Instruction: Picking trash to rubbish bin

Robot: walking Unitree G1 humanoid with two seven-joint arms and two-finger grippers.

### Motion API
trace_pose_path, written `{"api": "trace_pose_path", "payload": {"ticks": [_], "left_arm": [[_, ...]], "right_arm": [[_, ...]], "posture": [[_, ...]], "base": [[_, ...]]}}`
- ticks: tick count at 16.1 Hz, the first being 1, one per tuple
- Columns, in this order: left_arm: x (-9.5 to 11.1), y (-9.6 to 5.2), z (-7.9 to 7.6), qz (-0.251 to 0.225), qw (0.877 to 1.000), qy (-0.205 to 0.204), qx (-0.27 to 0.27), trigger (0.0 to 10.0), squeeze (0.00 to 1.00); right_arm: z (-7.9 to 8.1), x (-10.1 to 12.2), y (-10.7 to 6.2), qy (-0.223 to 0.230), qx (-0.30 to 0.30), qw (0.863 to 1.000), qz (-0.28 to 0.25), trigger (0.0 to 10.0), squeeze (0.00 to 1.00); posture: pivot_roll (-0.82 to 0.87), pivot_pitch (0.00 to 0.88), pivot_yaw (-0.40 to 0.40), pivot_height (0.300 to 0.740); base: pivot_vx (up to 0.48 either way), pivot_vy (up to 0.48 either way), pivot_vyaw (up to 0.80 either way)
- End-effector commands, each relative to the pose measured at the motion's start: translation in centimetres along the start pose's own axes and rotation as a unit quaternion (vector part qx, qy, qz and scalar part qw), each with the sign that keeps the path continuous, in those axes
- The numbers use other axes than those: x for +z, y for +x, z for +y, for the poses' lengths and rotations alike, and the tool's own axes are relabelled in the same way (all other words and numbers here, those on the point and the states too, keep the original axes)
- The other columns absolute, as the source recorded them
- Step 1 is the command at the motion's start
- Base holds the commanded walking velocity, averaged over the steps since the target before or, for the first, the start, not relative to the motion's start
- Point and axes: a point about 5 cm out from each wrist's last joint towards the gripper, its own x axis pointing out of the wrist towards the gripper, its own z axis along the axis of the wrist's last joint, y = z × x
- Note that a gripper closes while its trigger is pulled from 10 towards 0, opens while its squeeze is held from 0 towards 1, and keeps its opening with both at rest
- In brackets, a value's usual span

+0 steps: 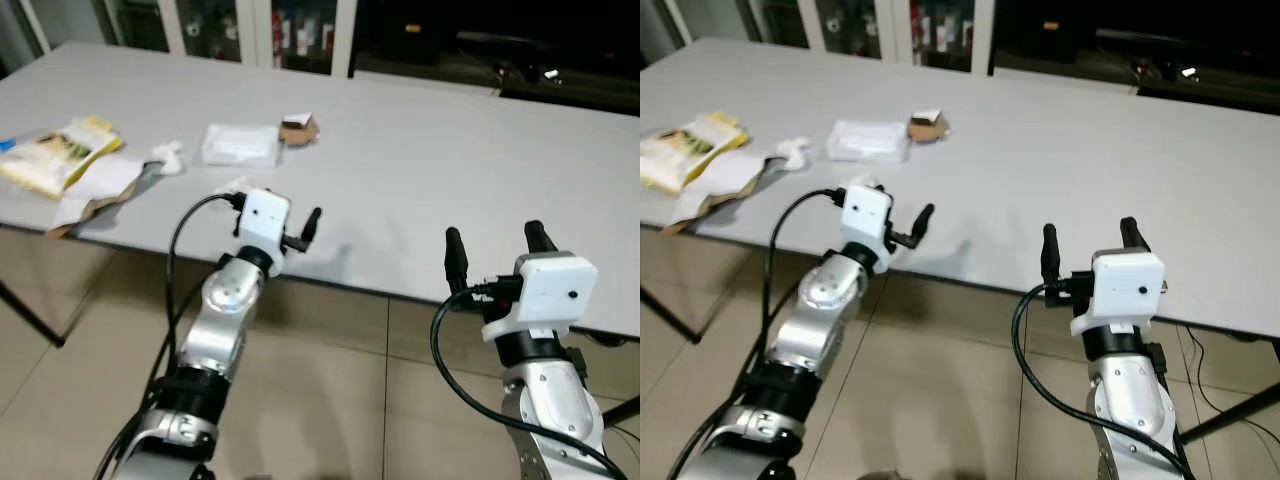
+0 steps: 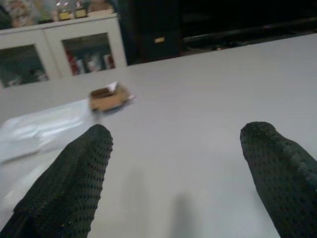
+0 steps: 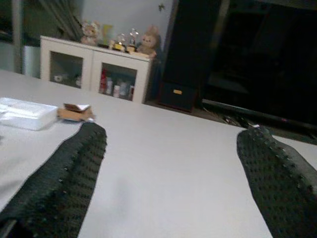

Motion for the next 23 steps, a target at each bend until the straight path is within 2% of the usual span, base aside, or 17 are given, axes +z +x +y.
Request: {"api": "trace_pose_path", "payload": {"ticks": [1,6,12,18,20,23], "left_arm": [[0.4,0.4,-0.7,-0.004,1.000,0.000,-0.010,10.0,0.00],[0.4,0.4,-0.6,-0.003,1.000,-0.002,-0.009,10.0,0.00],[0.0,0.3,-0.6,0.006,1.000,-0.001,-0.007,10.0,0.00],[-0.4,0.2,-0.2,0.016,1.000,0.003,0.020,10.0,0.00],[-1.2,0.2,0.2,0.039,0.998,0.016,0.039,10.0,0.00],[-2.3,0.1,0.6,0.066,0.996,0.009,0.051,10.0,0.00]], "right_arm": [[-0.4,0.0,-0.1,-0.006,-0.003,1.000,-0.002,10.0,0.00],[-0.2,0.0,-0.1,-0.009,0.003,1.000,-0.002,10.0,0.00],[-0.1,-0.1,-0.1,-0.005,0.005,1.000,0.002,10.0,0.00],[0.0,-0.2,-0.2,-0.003,0.008,1.000,0.004,10.0,0.00],[0.0,-0.2,-0.2,-0.002,0.009,1.000,0.006,10.0,0.00],[0.1,-0.2,-0.3,0.000,0.010,1.000,0.008,10.0,0.00]], "posture": [[0.10,0.080,-0.028,0.740],[0.10,0.079,-0.025,0.740],[0.10,0.077,-0.026,0.740],[0.10,0.083,-0.032,0.740],[0.10,0.087,-0.034,0.740],[0.10,0.098,-0.038,0.740]], "base": [[0.446,0.000,0.00],[0.438,0.000,0.00],[0.383,0.000,0.31],[0.000,0.000,0.00],[0.000,0.000,0.00],[0.000,0.000,0.00]]}}
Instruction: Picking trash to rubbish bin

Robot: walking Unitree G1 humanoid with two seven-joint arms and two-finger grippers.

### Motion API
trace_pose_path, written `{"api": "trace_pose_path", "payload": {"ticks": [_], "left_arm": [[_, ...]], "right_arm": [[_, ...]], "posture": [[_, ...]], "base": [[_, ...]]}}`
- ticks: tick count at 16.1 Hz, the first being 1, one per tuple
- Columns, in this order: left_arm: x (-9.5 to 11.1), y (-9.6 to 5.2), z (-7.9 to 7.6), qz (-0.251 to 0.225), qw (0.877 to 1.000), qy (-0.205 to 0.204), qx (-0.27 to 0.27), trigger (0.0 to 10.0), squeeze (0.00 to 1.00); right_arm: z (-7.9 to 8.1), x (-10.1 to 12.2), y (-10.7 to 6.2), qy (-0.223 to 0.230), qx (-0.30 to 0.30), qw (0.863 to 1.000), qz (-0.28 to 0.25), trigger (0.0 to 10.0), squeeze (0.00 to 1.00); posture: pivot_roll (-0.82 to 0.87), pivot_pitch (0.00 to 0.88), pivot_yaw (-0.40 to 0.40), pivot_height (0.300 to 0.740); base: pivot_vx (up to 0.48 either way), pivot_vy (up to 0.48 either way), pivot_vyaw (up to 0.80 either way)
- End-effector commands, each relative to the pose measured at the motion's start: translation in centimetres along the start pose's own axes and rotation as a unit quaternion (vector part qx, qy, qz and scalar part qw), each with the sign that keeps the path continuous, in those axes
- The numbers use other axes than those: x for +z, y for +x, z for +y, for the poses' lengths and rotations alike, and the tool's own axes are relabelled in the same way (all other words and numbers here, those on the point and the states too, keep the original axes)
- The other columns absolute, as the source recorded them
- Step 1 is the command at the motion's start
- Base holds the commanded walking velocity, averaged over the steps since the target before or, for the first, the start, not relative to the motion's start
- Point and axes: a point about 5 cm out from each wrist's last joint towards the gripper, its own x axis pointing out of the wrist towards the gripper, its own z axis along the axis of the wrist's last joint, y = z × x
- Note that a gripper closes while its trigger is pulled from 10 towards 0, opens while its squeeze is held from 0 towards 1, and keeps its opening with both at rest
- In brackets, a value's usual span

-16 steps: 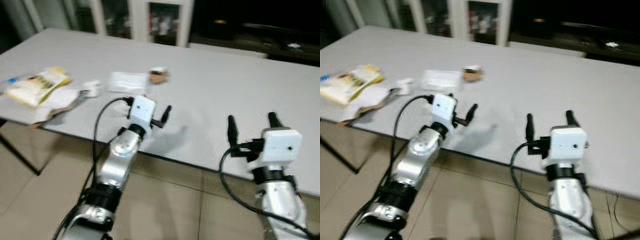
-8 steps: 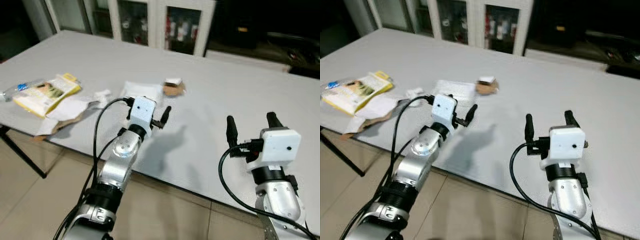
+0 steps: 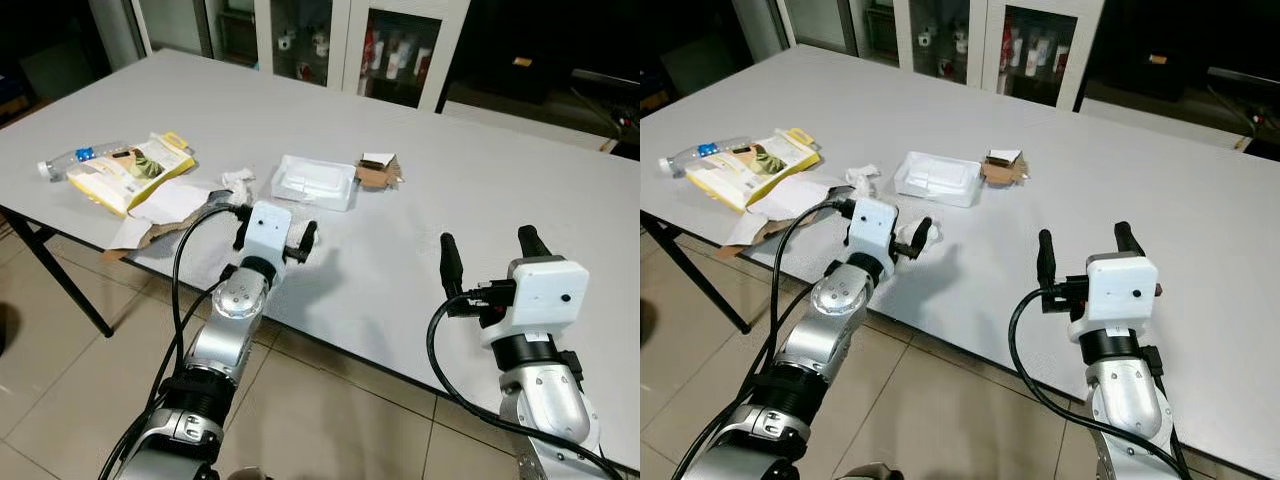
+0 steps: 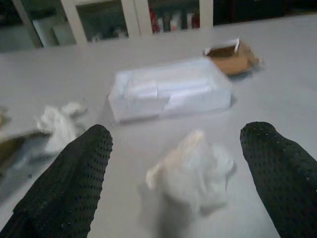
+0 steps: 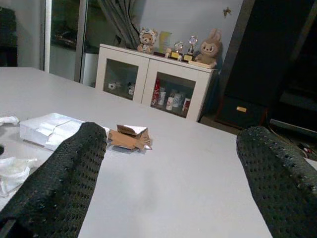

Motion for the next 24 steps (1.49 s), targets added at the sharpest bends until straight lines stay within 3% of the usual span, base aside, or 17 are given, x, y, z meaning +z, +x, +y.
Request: {"api": "trace_pose_path", "payload": {"ticks": [1,14,18,20,21,23,24], "left_arm": [[0.3,0.4,0.0,0.002,1.000,0.002,0.006,10.0,0.00],[-0.4,2.2,-0.9,0.003,1.000,-0.005,0.005,10.0,0.00],[-0.8,2.4,-1.4,0.011,1.000,0.014,-0.010,10.0,0.00],[-1.3,2.5,-0.8,0.029,0.999,0.027,0.008,10.0,0.00],[-1.4,2.4,-0.7,0.031,0.999,0.027,0.011,8.4,0.00],[-1.6,2.3,-0.3,0.034,0.999,0.025,0.015,0.0,0.00],[-1.8,2.2,0.2,0.039,0.999,0.026,0.022,0.0,0.00]], "right_arm": [[-0.1,0.1,-0.1,0.003,0.001,1.000,-0.001,10.0,0.00],[-0.8,0.8,-1.9,-0.009,-0.010,1.000,0.015,10.0,0.00],[-0.9,1.3,-2.6,-0.016,-0.015,1.000,0.021,10.0,0.00],[-1.1,1.4,-3.0,-0.019,-0.021,0.999,0.026,10.0,0.00],[-1.1,1.5,-3.1,-0.020,-0.022,0.999,0.027,10.0,0.00],[-1.1,1.5,-3.2,-0.020,-0.023,0.999,0.029,10.0,0.00],[-1.2,1.5,-3.4,-0.021,-0.024,0.999,0.032,10.0,0.00]], "posture": [[0.10,0.098,-0.038,0.740],[-0.02,0.145,-0.062,0.740],[-0.08,0.152,-0.068,0.740],[-0.10,0.157,-0.067,0.740],[-0.10,0.157,-0.067,0.740],[-0.10,0.163,-0.068,0.740],[-0.11,0.163,-0.068,0.740]], "base": [[0.000,0.000,0.00],[0.000,0.000,0.00],[0.000,0.000,0.00],[0.000,0.000,0.00],[0.000,0.000,0.00],[0.000,0.000,0.00],[0.000,0.000,0.00]]}}
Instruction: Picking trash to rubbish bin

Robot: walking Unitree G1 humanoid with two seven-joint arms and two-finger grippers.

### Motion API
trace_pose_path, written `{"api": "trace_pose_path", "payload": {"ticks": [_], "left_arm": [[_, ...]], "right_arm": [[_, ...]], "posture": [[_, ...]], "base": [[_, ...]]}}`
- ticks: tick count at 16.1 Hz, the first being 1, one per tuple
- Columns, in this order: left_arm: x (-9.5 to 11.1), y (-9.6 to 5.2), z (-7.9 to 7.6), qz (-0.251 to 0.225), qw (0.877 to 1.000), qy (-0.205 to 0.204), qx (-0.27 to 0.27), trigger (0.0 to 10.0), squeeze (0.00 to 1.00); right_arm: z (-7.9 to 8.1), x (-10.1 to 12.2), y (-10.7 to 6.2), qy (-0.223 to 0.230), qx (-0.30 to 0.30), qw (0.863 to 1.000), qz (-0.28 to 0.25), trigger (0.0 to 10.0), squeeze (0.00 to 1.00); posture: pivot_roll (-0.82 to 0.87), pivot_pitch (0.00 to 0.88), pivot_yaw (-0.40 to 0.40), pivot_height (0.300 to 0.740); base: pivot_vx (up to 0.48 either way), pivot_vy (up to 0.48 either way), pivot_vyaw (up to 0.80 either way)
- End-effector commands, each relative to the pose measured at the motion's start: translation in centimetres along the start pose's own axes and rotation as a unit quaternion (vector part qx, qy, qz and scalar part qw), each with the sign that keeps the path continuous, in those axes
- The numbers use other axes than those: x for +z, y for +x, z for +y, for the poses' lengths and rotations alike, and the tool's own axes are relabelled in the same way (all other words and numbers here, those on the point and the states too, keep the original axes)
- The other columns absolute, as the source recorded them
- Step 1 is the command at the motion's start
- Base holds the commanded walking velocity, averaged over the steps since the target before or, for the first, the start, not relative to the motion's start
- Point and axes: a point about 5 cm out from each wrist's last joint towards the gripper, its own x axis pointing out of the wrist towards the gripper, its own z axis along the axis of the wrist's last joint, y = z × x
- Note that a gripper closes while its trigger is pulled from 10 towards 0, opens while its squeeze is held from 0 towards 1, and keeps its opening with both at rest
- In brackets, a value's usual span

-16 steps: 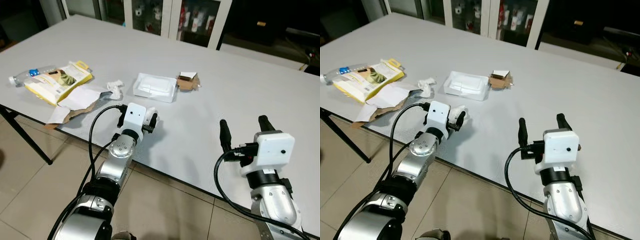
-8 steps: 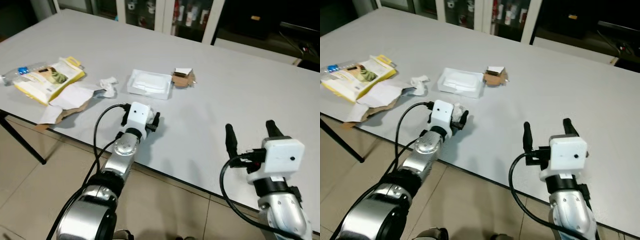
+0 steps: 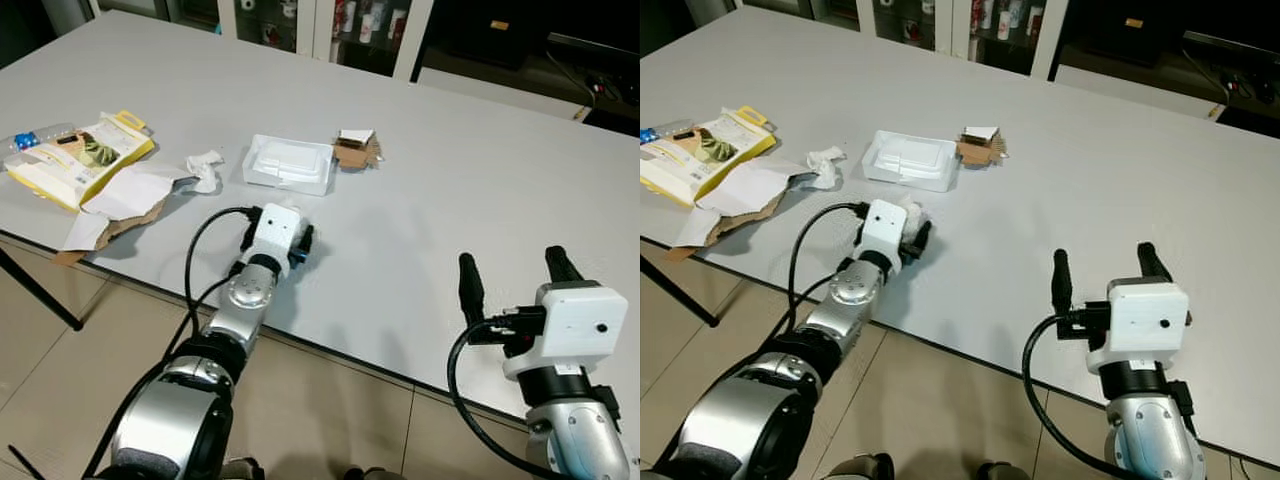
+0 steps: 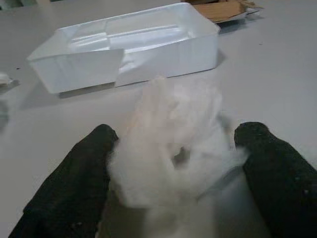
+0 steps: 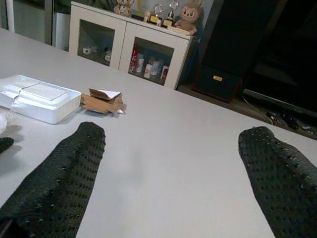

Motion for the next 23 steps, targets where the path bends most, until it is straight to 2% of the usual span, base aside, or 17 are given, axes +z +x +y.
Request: {"api": "trace_pose_path", "payload": {"ticks": [1,14,23], "left_arm": [[-0.6,-0.1,0.0,0.014,1.000,-0.001,0.005,0.0,0.00],[-1.1,-0.3,-0.1,0.015,1.000,-0.001,0.004,0.0,0.00],[-0.1,-0.1,-0.2,-0.011,1.000,-0.013,0.000,0.0,0.00]], "right_arm": [[-0.3,0.2,-0.3,-0.009,-0.009,1.000,0.004,10.0,0.00],[-0.4,0.1,-0.2,-0.011,-0.007,1.000,0.009,10.0,0.00],[-0.1,0.0,0.7,-0.006,0.000,1.000,0.002,10.0,0.00]], "posture": [[-0.11,0.165,-0.067,0.740],[-0.10,0.156,-0.069,0.740],[-0.06,0.141,-0.066,0.740]], "base": [[0.000,0.000,0.00],[0.000,0.000,0.00],[0.000,0.000,0.00]]}}
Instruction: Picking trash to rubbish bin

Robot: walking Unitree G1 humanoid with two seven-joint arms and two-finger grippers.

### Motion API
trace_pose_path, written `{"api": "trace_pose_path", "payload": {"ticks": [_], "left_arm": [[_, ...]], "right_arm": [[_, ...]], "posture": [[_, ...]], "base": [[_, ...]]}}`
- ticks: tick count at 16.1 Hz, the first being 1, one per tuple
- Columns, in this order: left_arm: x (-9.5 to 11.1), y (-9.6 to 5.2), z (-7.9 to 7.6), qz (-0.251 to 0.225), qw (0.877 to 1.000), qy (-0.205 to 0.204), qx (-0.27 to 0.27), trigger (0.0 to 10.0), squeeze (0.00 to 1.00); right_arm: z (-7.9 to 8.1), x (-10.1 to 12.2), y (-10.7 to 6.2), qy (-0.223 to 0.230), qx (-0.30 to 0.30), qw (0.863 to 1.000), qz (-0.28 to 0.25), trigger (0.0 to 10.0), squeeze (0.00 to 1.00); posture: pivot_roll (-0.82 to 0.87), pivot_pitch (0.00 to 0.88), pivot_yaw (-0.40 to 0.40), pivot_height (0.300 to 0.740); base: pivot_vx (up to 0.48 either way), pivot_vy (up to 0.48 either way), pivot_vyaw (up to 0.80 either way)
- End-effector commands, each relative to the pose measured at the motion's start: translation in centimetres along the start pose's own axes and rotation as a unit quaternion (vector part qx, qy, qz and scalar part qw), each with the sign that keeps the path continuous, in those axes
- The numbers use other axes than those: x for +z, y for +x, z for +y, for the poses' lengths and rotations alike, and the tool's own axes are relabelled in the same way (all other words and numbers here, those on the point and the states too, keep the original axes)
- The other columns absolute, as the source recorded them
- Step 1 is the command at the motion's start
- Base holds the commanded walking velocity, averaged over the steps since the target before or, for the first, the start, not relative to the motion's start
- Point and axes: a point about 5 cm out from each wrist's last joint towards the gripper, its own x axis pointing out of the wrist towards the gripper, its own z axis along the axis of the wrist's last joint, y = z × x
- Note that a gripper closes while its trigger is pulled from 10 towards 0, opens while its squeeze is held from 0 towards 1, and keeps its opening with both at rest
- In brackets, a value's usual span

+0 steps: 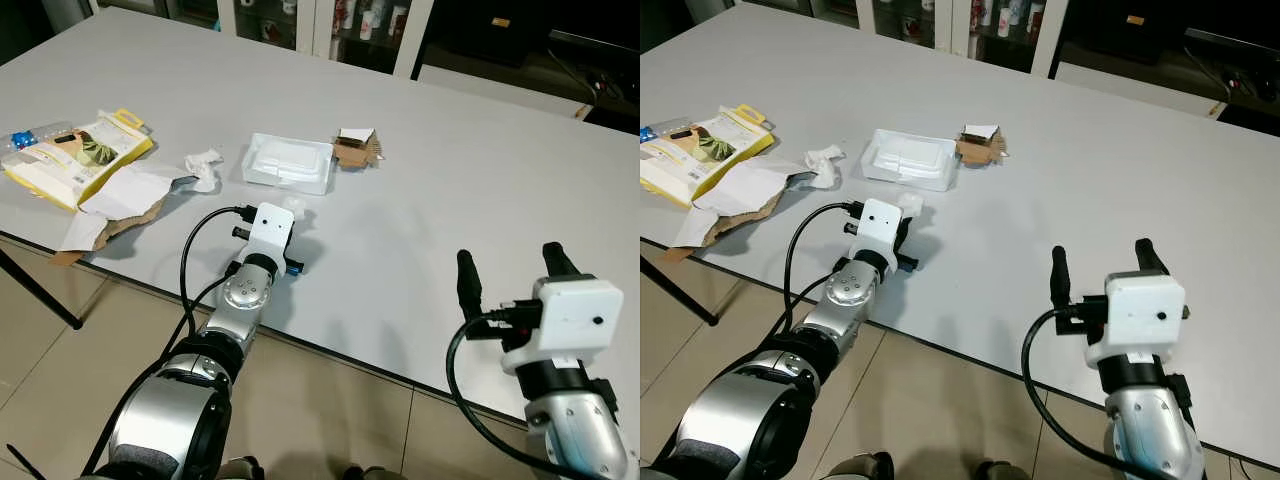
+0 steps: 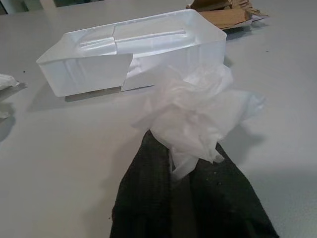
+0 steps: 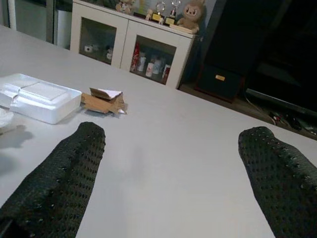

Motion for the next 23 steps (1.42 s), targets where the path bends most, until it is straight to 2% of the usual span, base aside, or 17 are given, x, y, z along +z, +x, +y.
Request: {"api": "trace_pose_path", "payload": {"ticks": [1,4,10,14,15,16,19,23], "left_arm": [[0.0,0.0,-0.1,0.004,1.000,-0.007,-0.003,0.0,0.00],[1.0,0.2,0.2,-0.029,0.999,-0.011,-0.012,0.0,0.00],[3.4,-0.6,3.4,-0.119,0.992,0.004,0.038,0.0,0.00],[3.7,-1.9,4.6,-0.128,0.989,0.026,0.067,0.0,0.00],[2.9,-2.5,4.9,-0.108,0.990,0.043,0.077,6.5,0.00],[2.3,-3.0,5.0,-0.092,0.991,0.049,0.078,10.0,0.00],[1.7,-3.6,5.0,-0.071,0.994,0.036,0.075,10.0,0.00],[2.7,-3.3,4.1,-0.064,0.995,0.016,0.073,10.0,0.00]], "right_arm": [[-0.2,-0.2,0.0,-0.003,-0.004,1.000,0.005,10.0,0.00],[0.3,-0.4,0.8,0.004,0.003,1.000,-0.002,10.0,0.00],[1.1,-1.0,2.0,0.022,0.021,1.000,-0.007,10.0,0.00],[1.6,-1.7,2.8,0.032,0.036,0.999,-0.005,10.0,0.00],[1.5,-1.8,3.0,0.035,0.031,0.999,-0.006,10.0,0.00],[1.3,-2.0,3.2,0.037,0.026,0.999,-0.007,10.0,0.00],[1.2,-2.1,3.5,0.041,0.021,0.999,-0.008,10.0,0.00],[1.2,-2.3,3.7,0.042,0.019,0.999,-0.010,10.0,0.00]], "posture": [[-0.05,0.138,-0.066,0.740],[-0.01,0.133,-0.062,0.740],[0.09,0.141,-0.055,0.740],[0.15,0.142,-0.042,0.740],[0.16,0.141,-0.038,0.740],[0.17,0.139,-0.037,0.740],[0.17,0.136,-0.035,0.740],[0.17,0.126,-0.037,0.740]], "base": [[0.000,0.000,0.00],[0.000,0.000,0.00],[0.000,0.000,0.00],[0.000,0.000,0.00],[0.000,0.000,0.00],[0.000,0.000,0.00],[0.000,0.000,0.00],[0.000,0.000,-0.32]]}}
